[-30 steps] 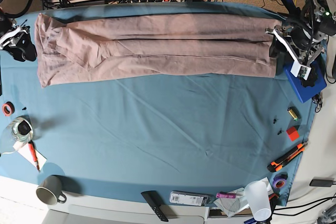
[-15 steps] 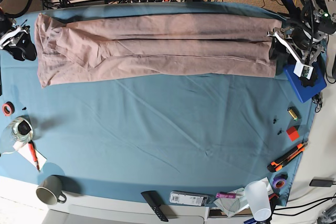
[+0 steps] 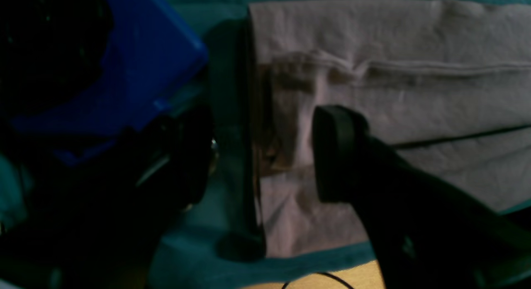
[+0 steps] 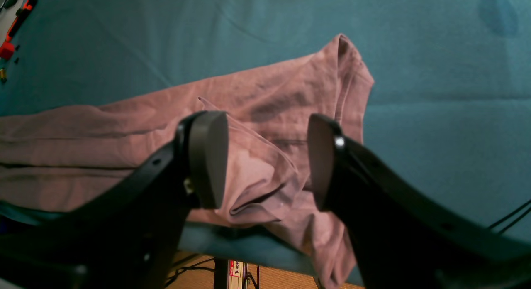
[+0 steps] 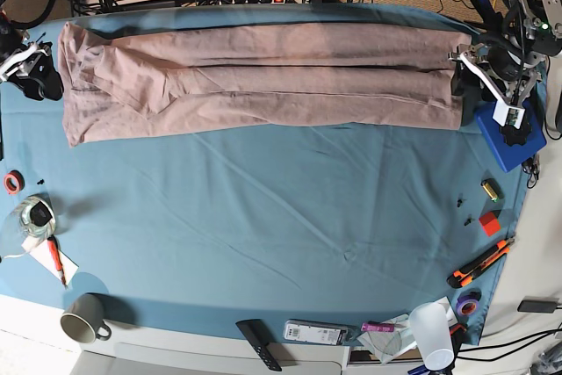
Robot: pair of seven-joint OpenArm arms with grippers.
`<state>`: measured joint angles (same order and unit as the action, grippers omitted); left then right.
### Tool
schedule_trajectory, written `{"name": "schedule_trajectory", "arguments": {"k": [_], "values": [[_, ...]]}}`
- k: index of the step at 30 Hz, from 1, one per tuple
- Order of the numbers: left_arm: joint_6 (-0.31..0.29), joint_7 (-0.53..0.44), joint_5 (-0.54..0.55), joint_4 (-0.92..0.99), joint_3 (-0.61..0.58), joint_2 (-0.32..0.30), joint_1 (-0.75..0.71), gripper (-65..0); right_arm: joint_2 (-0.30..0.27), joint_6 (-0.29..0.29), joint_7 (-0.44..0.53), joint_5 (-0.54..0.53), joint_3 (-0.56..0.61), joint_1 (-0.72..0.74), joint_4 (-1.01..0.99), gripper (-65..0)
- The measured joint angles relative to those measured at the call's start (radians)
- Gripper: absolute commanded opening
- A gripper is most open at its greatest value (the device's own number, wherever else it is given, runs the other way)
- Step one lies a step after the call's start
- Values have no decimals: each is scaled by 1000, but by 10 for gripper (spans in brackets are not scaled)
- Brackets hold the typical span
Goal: Fold the T-shirt properly
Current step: 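Adjust grips on the folded strip ends with both grippers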
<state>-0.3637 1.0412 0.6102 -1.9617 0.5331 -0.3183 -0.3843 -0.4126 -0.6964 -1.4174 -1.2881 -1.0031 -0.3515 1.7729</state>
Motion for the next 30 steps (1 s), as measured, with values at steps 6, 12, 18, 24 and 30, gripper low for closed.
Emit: {"name": "schedule_trajectory", "arguments": {"k": [6, 12, 18, 24, 30], "values": [[0, 0, 3, 0, 0, 0, 0, -288, -1, 0, 0, 0, 0, 0, 0, -340], [0, 9, 23, -3, 0, 0, 0, -288, -6, -1, 0, 1, 0, 0, 0, -340], [0, 21, 64, -5, 0, 0, 0, -288, -5, -1, 0, 1, 0, 0, 0, -340], [0, 20, 64, -5, 0, 0, 0, -288, -5, -1, 3, 72, 37, 0, 0, -340], [0, 22, 64, -5, 0, 0, 0, -288, 23, -1, 0, 136, 158, 0, -27, -340]]}}
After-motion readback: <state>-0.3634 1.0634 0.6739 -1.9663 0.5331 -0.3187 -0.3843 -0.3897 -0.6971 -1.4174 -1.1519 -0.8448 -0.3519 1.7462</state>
